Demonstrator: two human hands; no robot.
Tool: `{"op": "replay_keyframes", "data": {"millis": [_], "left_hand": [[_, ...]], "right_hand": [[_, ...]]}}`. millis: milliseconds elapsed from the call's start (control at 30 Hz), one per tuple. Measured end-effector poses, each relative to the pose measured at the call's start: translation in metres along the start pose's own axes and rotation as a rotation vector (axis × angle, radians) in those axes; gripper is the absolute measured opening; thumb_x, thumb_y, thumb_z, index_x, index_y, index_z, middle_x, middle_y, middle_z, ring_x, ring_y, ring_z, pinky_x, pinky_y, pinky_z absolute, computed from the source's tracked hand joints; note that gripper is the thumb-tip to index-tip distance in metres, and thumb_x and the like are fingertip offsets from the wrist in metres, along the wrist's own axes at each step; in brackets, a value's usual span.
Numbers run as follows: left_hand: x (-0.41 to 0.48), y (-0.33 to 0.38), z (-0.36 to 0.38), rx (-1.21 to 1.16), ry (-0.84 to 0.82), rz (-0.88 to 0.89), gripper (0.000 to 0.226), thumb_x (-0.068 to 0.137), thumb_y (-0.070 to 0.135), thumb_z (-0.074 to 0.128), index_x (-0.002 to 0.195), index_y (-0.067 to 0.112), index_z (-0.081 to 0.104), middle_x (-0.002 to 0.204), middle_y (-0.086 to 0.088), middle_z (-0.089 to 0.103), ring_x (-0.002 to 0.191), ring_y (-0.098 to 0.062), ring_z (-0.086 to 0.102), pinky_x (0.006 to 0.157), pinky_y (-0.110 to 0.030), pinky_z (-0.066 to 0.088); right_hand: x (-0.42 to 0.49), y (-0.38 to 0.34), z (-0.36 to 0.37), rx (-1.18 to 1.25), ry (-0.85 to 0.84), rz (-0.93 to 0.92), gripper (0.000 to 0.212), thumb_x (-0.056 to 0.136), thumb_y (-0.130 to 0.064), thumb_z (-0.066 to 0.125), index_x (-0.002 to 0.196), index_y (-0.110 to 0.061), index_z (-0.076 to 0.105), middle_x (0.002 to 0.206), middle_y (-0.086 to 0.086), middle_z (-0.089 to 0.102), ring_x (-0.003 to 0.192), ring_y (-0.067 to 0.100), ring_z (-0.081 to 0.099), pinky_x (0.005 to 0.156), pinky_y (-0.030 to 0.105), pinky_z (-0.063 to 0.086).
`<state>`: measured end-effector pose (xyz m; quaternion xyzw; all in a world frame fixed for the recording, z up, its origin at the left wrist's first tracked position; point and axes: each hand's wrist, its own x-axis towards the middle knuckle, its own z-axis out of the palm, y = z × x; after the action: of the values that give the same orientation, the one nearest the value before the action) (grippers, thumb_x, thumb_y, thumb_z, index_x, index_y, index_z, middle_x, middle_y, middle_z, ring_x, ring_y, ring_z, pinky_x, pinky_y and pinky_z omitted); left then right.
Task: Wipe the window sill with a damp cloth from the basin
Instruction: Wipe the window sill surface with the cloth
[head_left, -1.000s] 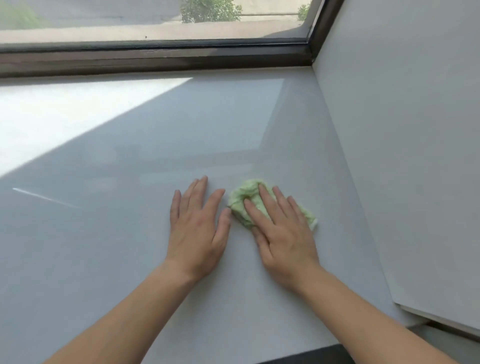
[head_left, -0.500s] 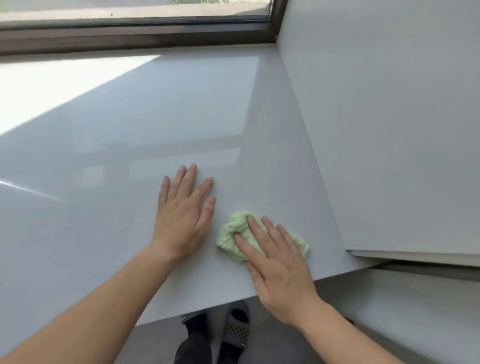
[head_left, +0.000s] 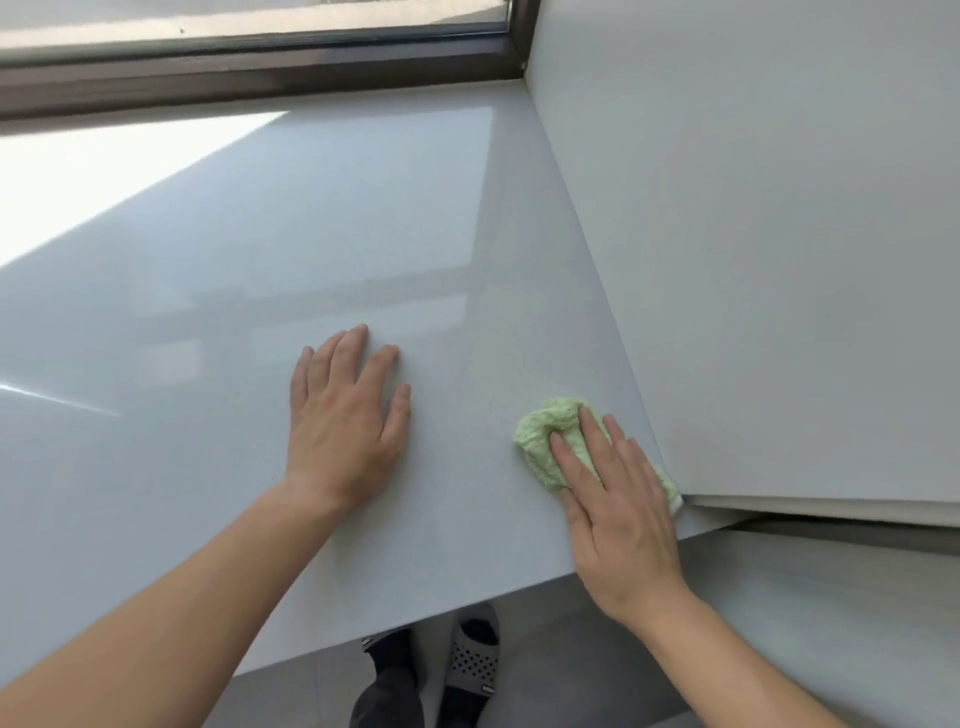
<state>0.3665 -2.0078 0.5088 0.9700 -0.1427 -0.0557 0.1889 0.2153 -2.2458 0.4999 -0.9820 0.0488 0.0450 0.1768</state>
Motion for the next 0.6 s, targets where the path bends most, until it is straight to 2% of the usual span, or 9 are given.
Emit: {"op": "replay_keyframes", "data": {"millis": [100, 233, 367, 500, 600], "left_hand": [[0.032, -0.009, -0.008, 0.004, 0.008, 0.006, 0.053, 0.093, 0.041, 0.034, 0.137, 0.015, 0.049, 0.155, -0.013, 0.034, 0.146, -0.030, 0.022, 0.122, -0.044, 0.002], [0.096, -0.025, -0.013, 0.042, 0.027, 0.012, 0.050, 0.100, 0.039, 0.034, 0.145, 0.019, 0.041, 0.162, -0.012, 0.020, 0.152, -0.026, 0.009, 0.122, -0.044, -0.004], [0.159, -0.033, -0.012, 0.071, -0.021, 0.005, 0.055, 0.100, 0.045, 0.031, 0.151, 0.025, 0.029, 0.165, -0.009, 0.009, 0.152, -0.025, -0.002, 0.122, -0.044, -0.008], [0.176, -0.038, -0.004, 0.167, -0.041, 0.004, 0.063, 0.095, 0.056, 0.018, 0.153, 0.032, 0.017, 0.166, -0.005, 0.002, 0.152, -0.024, -0.009, 0.121, -0.047, -0.008], [0.177, -0.041, 0.000, 0.178, -0.026, 0.003, 0.065, 0.094, 0.058, 0.016, 0.153, 0.033, 0.018, 0.166, -0.004, 0.003, 0.152, -0.023, -0.009, 0.122, -0.049, -0.005]], "right_hand": [[0.045, 0.000, -0.004, -0.005, 0.029, 0.062, 0.054, 0.100, -0.026, 0.035, 0.153, -0.026, 0.030, 0.164, 0.002, 0.017, 0.152, 0.026, 0.012, 0.123, 0.045, 0.014], [0.129, -0.004, -0.011, -0.049, 0.071, 0.105, 0.053, 0.100, -0.023, 0.039, 0.152, -0.021, 0.035, 0.163, 0.008, 0.022, 0.151, 0.033, 0.017, 0.122, 0.043, 0.012], [0.213, -0.009, -0.012, -0.087, 0.083, 0.137, 0.052, 0.104, -0.025, 0.039, 0.155, -0.024, 0.028, 0.165, 0.007, 0.018, 0.152, 0.030, 0.013, 0.122, 0.039, 0.008], [0.298, -0.019, -0.014, -0.108, 0.099, 0.203, 0.054, 0.104, -0.031, 0.032, 0.156, -0.027, 0.022, 0.166, 0.005, 0.014, 0.152, 0.028, 0.009, 0.121, 0.040, 0.007], [0.367, -0.032, -0.017, -0.145, 0.116, 0.238, 0.054, 0.103, -0.031, 0.030, 0.156, -0.025, 0.021, 0.165, 0.007, 0.016, 0.150, 0.031, 0.010, 0.120, 0.043, 0.008]]}}
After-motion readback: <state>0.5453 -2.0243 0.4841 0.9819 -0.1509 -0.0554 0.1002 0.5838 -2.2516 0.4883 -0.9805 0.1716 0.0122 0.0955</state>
